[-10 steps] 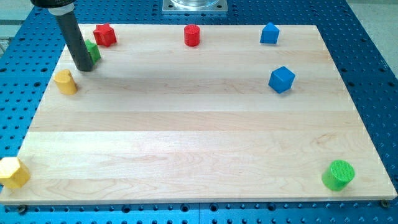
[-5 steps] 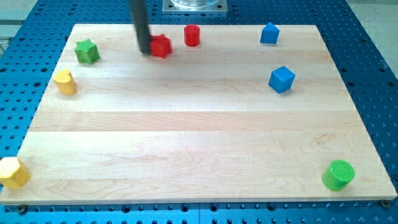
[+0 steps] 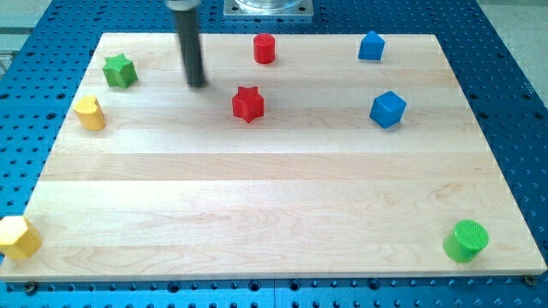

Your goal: Place the star blocks diagonally

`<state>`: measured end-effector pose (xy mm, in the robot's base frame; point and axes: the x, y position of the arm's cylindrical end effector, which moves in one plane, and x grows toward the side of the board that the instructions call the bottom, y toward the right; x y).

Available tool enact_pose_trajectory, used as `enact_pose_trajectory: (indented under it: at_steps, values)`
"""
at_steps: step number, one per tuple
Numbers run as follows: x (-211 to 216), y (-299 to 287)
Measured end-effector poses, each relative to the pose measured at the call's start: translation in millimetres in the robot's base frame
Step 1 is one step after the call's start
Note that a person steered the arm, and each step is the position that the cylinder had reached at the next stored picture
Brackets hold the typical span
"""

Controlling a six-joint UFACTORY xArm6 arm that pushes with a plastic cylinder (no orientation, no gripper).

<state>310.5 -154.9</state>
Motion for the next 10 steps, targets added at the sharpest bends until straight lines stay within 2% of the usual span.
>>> enact_pose_trajectory:
  at_steps: [1, 4, 5, 7, 8, 9, 10]
  values:
    - [22, -59]
    - [19, -95]
    - [-14, -94]
    - [-6, -141]
    - [-36, -84]
    - [-40, -64]
    - [-10, -68]
